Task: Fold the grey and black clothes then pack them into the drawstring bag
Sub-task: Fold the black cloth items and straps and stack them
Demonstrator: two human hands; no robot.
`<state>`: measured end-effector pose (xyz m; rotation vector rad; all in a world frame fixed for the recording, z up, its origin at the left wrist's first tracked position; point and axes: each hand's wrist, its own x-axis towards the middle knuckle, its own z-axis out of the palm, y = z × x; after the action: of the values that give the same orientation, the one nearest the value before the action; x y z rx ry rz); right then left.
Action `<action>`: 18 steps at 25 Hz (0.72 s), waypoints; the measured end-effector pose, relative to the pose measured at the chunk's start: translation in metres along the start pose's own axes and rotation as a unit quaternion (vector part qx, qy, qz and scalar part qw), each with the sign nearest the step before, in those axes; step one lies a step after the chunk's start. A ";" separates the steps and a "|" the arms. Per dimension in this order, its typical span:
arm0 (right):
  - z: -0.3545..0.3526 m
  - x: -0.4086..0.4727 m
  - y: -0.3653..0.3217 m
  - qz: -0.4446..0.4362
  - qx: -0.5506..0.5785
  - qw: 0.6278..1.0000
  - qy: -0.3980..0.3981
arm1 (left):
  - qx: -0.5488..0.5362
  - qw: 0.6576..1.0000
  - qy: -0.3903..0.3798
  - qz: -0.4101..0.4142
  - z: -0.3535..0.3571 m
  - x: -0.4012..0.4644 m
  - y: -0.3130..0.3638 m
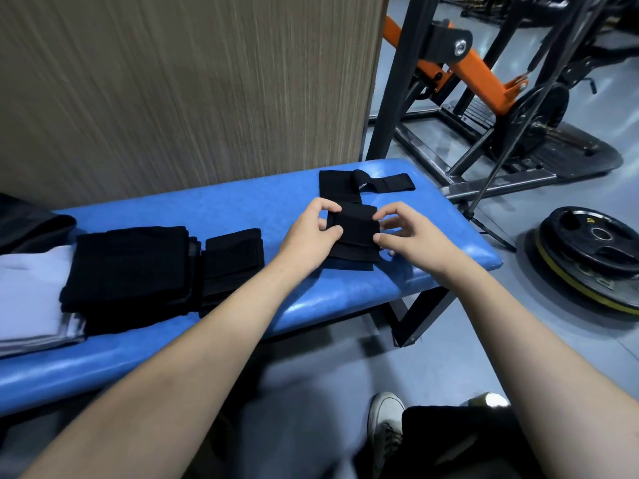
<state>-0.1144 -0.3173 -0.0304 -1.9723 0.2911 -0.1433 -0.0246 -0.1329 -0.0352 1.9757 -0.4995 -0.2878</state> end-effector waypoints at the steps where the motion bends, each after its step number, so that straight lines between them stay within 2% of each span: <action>1: 0.003 -0.002 -0.005 0.000 0.037 0.999 -0.011 | -0.009 1.000 0.002 -0.003 -0.006 -0.003 0.002; 6: 0.035 0.000 -0.043 -0.032 0.094 0.994 -0.039 | 0.041 0.998 0.033 0.026 -0.052 -0.029 0.012; 9: 0.061 0.001 -0.063 -0.044 0.084 0.994 -0.048 | 0.131 0.988 0.073 0.037 -0.083 -0.043 0.012; 14: 0.105 0.005 -0.086 -0.057 0.061 0.994 -0.074 | 0.189 0.977 0.094 0.031 -0.127 -0.065 -0.001; 18: 0.127 0.010 -0.093 -0.051 0.031 0.994 -0.092 | 0.320 0.940 0.106 0.047 -0.142 -0.076 -0.011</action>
<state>-0.0627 -0.1721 0.0028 -1.9237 0.0653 -0.0341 -0.0307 0.0196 0.0159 2.5637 -0.5923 0.1773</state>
